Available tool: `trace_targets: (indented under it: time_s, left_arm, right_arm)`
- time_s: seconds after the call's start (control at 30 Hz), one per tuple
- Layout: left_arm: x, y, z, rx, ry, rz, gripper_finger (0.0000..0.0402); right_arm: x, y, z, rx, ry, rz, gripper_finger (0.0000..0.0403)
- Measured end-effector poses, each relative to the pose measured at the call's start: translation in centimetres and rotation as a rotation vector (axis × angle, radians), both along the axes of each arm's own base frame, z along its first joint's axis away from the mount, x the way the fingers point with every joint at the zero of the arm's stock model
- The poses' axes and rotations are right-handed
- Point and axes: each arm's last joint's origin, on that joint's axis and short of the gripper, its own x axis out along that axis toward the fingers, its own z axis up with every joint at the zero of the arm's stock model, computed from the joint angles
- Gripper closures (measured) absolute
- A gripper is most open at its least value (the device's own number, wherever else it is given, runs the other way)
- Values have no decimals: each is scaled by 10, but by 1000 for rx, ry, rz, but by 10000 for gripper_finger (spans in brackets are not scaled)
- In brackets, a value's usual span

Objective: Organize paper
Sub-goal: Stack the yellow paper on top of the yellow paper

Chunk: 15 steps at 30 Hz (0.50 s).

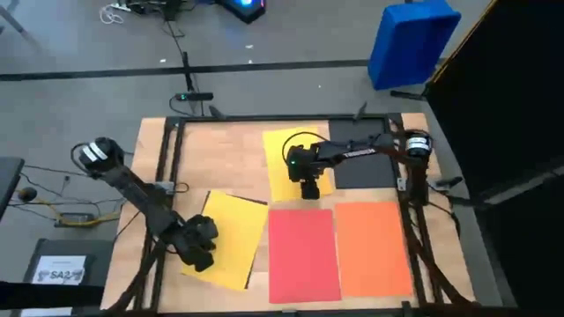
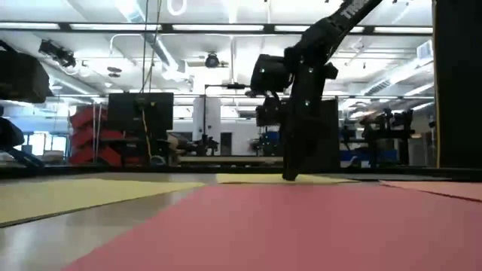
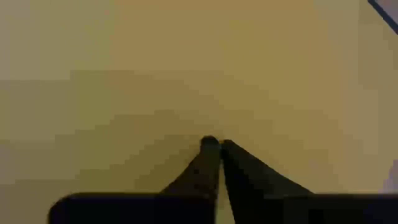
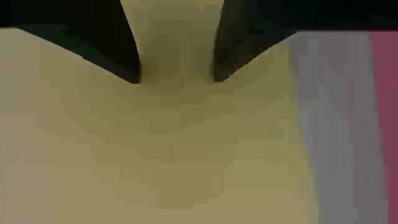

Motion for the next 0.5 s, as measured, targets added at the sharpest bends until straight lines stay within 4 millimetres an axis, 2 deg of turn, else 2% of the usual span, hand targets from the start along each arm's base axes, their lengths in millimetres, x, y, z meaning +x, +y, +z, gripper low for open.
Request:
trace_targets:
  time_s: [0.17,0.5]
  left_arm:
    - [0,0,0,-7,2,-2,394]
    - [0,0,0,-10,4,-3,394]
  right_arm:
    - [8,-7,-12,46,17,-73,227]
    - [12,-16,-6,59,9,-95,227]
